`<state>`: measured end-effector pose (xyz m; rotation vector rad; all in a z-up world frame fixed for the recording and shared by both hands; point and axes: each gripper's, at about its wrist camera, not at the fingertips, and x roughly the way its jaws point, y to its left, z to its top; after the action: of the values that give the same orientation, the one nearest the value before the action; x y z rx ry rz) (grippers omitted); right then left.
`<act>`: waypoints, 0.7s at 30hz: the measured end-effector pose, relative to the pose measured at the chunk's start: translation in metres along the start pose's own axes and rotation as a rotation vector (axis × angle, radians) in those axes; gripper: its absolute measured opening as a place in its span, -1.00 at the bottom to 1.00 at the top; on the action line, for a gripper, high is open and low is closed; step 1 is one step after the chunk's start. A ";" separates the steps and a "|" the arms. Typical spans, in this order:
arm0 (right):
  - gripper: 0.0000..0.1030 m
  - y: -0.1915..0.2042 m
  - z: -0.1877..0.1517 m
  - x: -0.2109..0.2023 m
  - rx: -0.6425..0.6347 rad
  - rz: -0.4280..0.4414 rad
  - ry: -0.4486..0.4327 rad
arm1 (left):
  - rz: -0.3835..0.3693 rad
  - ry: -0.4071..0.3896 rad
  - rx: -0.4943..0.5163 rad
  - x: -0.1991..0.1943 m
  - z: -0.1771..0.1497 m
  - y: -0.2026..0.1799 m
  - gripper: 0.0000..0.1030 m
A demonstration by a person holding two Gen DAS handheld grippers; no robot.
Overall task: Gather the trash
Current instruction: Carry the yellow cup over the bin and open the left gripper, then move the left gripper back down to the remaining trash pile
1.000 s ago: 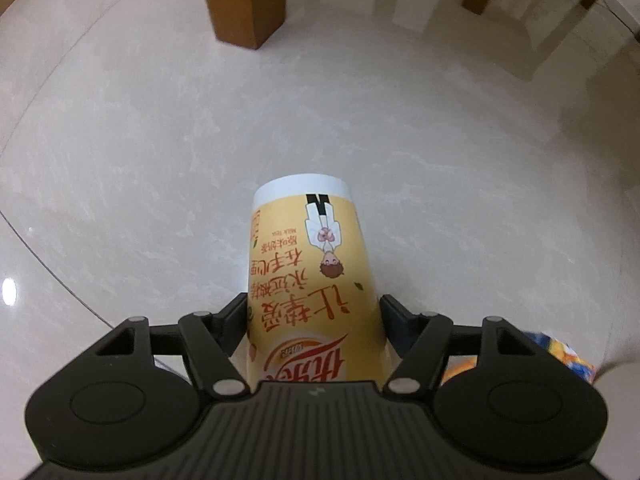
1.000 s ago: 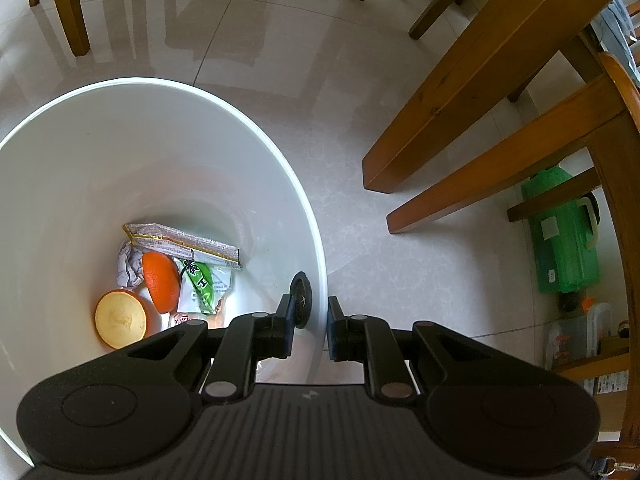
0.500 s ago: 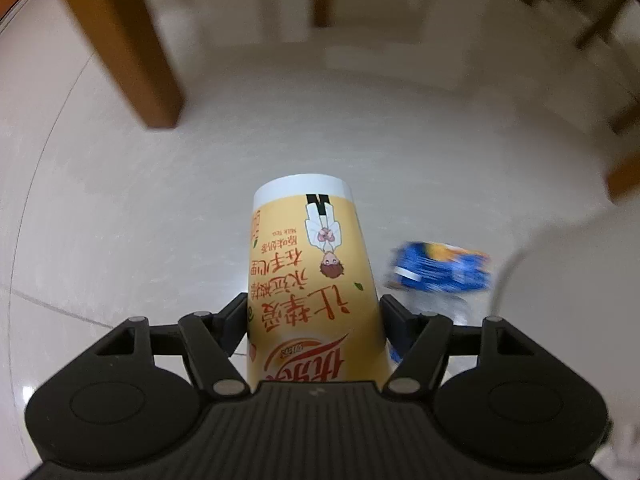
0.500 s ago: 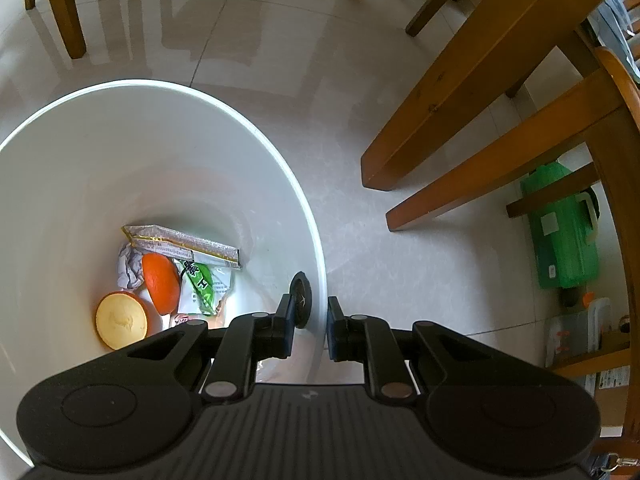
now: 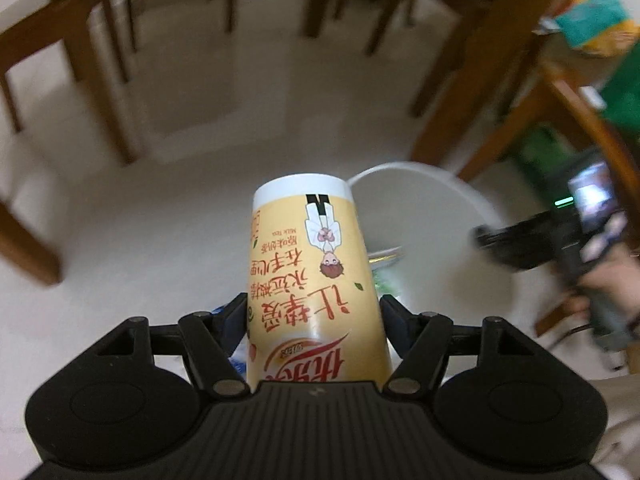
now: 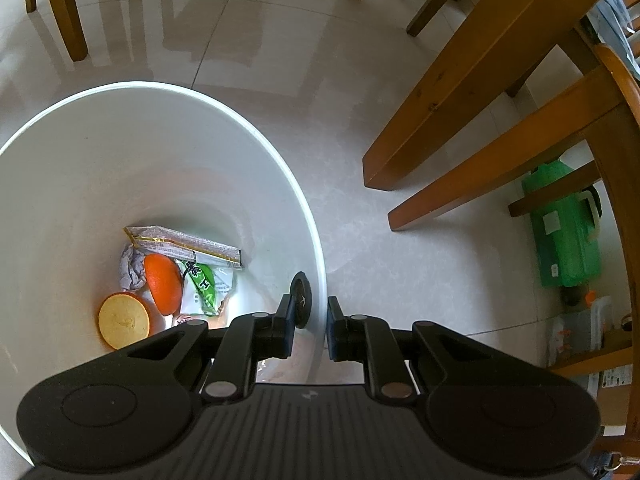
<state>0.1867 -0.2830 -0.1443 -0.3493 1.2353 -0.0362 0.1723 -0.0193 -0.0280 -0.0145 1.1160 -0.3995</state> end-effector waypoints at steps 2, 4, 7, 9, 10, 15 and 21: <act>-0.65 0.000 0.000 0.000 0.001 -0.001 -0.001 | -0.035 -0.013 0.017 0.001 0.009 -0.018 0.34; -0.65 0.001 0.000 0.000 0.001 0.000 -0.001 | -0.068 -0.024 0.035 0.006 0.018 -0.028 0.34; -0.65 0.000 -0.001 0.000 0.000 0.004 -0.003 | -0.104 -0.023 0.039 0.013 0.024 -0.039 0.53; -0.65 0.000 -0.001 0.000 -0.001 0.005 -0.004 | -0.100 -0.040 0.036 0.019 0.025 -0.033 0.61; -0.65 0.000 -0.001 -0.001 -0.001 0.008 -0.005 | -0.092 -0.039 0.038 0.021 0.025 -0.031 0.61; -0.65 -0.001 -0.001 0.000 -0.004 0.009 -0.008 | -0.071 -0.014 0.008 0.024 0.016 -0.028 0.61; -0.65 0.001 -0.001 0.003 -0.006 0.002 -0.009 | -0.049 -0.011 -0.004 0.028 0.007 -0.018 0.61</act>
<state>0.1870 -0.2827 -0.1475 -0.3530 1.2270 -0.0298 0.1835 -0.0457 -0.0452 -0.0480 1.1075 -0.4406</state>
